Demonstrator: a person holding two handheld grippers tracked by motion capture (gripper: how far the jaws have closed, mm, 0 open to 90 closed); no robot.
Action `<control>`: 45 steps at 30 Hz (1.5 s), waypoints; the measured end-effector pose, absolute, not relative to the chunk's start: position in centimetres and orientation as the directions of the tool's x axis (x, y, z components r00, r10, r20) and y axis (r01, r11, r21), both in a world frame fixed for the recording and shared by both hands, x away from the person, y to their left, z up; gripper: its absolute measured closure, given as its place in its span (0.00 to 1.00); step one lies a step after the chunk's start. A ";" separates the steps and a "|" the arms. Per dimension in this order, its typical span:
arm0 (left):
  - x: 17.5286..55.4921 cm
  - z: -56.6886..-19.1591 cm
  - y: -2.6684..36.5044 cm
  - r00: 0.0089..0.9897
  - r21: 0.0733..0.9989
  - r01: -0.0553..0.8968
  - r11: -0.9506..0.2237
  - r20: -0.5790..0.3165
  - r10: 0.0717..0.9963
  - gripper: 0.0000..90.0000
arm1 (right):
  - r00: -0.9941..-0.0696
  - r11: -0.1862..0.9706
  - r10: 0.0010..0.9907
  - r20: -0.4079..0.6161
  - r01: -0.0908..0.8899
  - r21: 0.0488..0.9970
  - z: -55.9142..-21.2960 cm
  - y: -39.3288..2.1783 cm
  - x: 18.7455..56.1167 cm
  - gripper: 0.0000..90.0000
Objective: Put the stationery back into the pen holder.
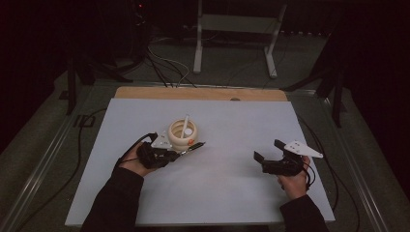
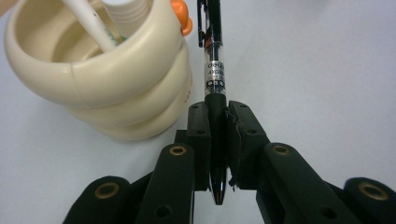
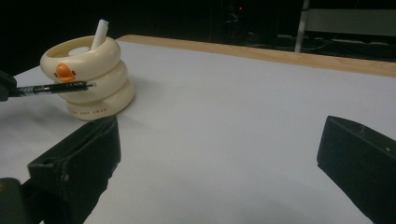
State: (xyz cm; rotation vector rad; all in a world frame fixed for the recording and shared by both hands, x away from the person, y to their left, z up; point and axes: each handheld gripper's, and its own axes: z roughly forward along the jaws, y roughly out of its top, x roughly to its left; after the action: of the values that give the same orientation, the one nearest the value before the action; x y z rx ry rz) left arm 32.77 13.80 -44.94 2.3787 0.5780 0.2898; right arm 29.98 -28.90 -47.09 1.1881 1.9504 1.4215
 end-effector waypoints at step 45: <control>34.2 -41.2 17.4 0.822 0.697 0.363 -0.618 0.073 0.565 0.90 | -0.530 0.099 0.838 0.128 0.379 0.920 -47.1 -28.9 30.0 0.00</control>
State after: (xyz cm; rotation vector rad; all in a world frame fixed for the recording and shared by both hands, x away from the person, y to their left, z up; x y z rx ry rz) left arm 34.23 17.37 -41.15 2.3001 0.6768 0.3728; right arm 29.98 -28.88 -47.10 1.1886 1.9525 1.4219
